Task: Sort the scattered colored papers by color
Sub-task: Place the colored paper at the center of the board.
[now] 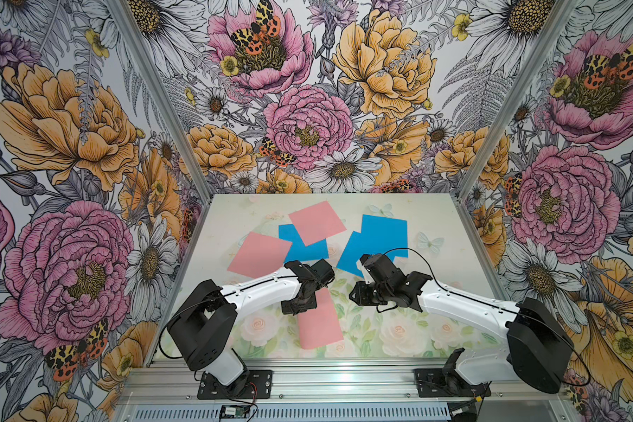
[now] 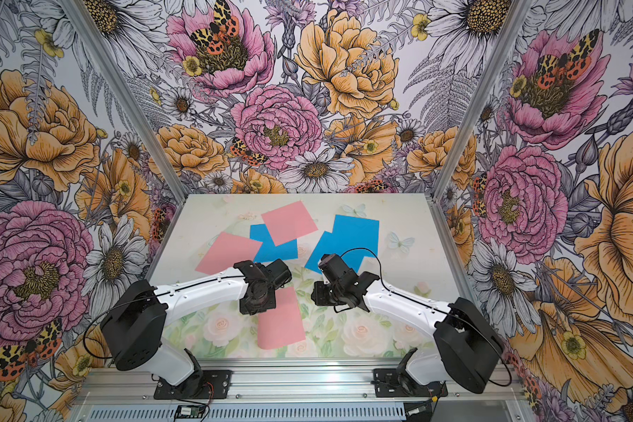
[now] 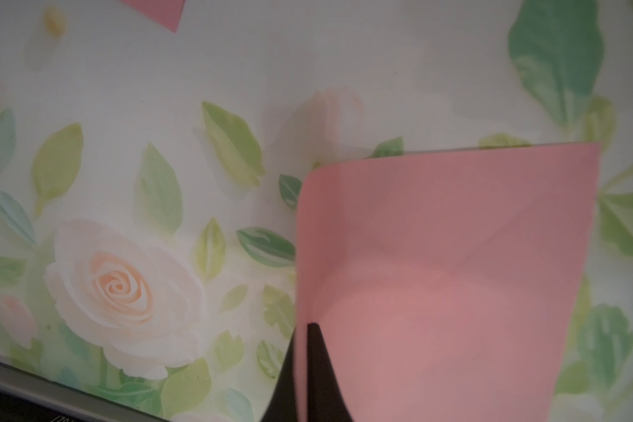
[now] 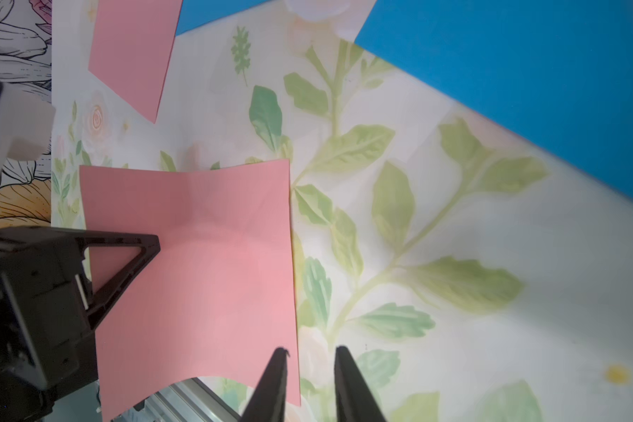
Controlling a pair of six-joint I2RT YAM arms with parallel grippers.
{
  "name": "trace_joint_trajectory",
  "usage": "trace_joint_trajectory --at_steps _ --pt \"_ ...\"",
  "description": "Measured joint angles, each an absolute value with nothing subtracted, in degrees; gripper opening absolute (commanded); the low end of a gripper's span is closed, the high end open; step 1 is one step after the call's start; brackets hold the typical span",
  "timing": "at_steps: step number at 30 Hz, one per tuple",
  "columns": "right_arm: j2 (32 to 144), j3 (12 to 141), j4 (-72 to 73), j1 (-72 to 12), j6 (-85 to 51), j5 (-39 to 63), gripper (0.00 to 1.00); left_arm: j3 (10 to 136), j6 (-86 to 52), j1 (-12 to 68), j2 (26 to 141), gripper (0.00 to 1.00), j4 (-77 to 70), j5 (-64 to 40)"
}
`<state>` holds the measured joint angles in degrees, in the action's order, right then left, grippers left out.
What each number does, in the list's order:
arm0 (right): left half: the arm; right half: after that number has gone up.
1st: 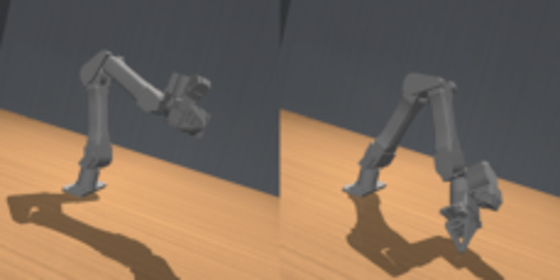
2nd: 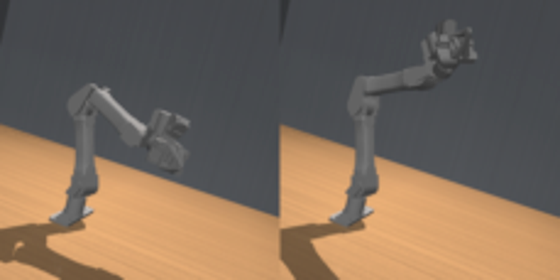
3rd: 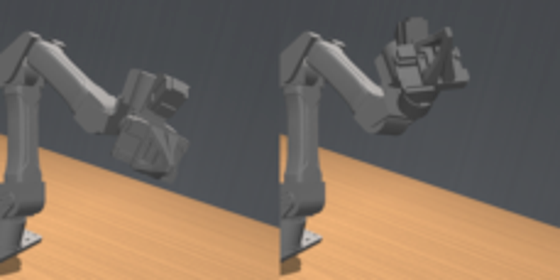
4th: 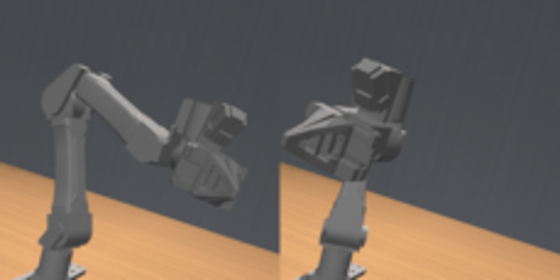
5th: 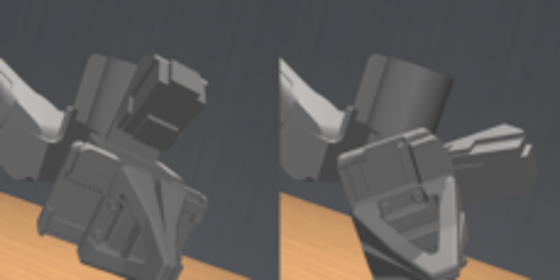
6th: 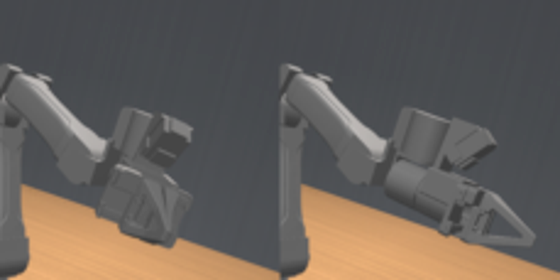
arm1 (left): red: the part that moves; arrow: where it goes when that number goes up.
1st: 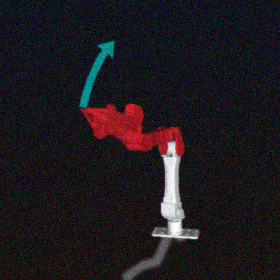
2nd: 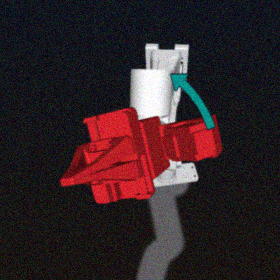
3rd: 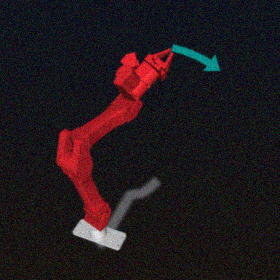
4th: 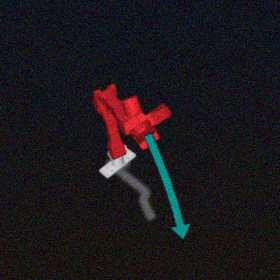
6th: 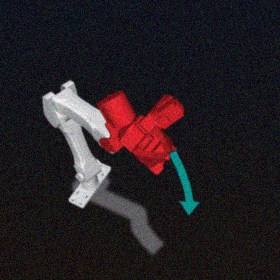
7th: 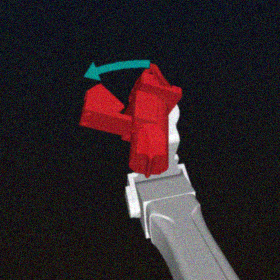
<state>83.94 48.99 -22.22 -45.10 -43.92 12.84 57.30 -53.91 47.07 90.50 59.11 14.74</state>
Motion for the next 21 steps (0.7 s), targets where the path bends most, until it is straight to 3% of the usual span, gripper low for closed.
trace_joint_trajectory --at_steps 7,17,21 --pt "99.3 60.9 -16.7 -50.6 -43.9 14.5 0.12 57.3 -50.9 44.7 90.5 0.0 58.5 15.7" --pt "105.0 65.9 -14.4 -51.2 -43.6 15.1 0.07 57.3 -45.4 41.0 90.5 0.0 59.2 15.6" --pt "107.1 67.3 -14.2 -50.5 -43.4 14.8 0.0 57.4 -44.3 40.4 90.5 0.0 60.0 15.4"
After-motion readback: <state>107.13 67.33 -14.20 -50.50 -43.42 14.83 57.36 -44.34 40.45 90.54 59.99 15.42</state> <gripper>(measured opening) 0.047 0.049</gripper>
